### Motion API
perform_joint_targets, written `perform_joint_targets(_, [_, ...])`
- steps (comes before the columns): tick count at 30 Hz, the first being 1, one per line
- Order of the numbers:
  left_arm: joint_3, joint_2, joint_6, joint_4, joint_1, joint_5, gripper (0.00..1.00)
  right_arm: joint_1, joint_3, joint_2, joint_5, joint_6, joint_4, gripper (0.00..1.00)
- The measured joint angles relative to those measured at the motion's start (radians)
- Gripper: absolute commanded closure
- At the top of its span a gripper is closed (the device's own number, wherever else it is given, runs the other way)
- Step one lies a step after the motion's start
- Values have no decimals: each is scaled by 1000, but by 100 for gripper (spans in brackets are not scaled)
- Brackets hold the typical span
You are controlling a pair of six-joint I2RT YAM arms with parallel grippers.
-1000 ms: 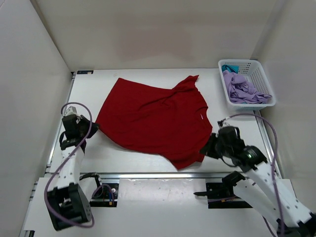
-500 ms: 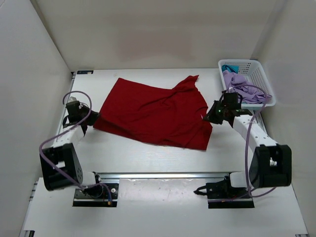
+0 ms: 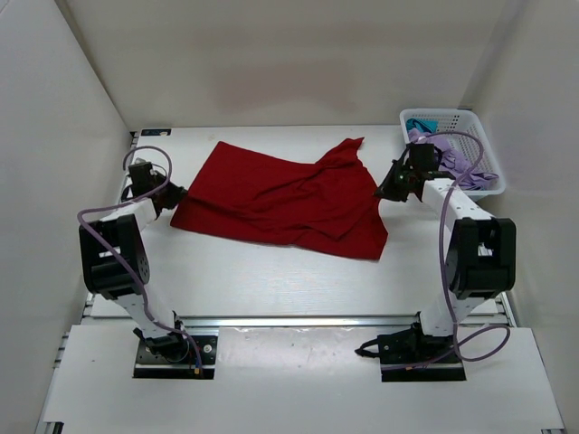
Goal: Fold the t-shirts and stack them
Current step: Fold the flattened tshirt in 1/3 of the way
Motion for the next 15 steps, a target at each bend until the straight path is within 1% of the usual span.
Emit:
perform_joint_targets(4, [29, 60, 5, -12, -3, 0, 97, -9, 60, 78, 0, -8, -1, 100])
perform_joint_targets(5, [30, 70, 6, -14, -2, -1, 92, -16, 74, 97, -1, -9, -2, 100])
perform_joint_targets(6, [31, 82, 13, -26, 1, -4, 90, -19, 85, 113, -3, -9, -1, 100])
perform_joint_targets(8, [31, 95, 15, -36, 6, -4, 76, -25, 111, 142, -3, -13, -7, 100])
perform_joint_targets(9, [31, 102, 20, -41, 11, -3, 65, -26, 129, 161, -3, -14, -10, 96])
perform_joint_targets(10, [31, 105, 27, -46, 16, 1, 56, -26, 146, 179, -3, -16, -8, 90])
perform_joint_targets(11, [31, 106, 29, -50, 23, 6, 54, -26, 158, 190, -6, -14, -6, 82])
perform_joint_targets(12, [31, 104, 28, -50, 31, 13, 50, -26, 165, 198, -10, -13, -2, 80])
perform_joint_targets(14, [20, 83, 27, -47, 46, 16, 52, -25, 165, 196, -17, -16, 0, 74])
perform_joint_targets(15, [5, 61, 27, -45, 51, 13, 54, -24, 164, 192, -18, -16, -1, 73])
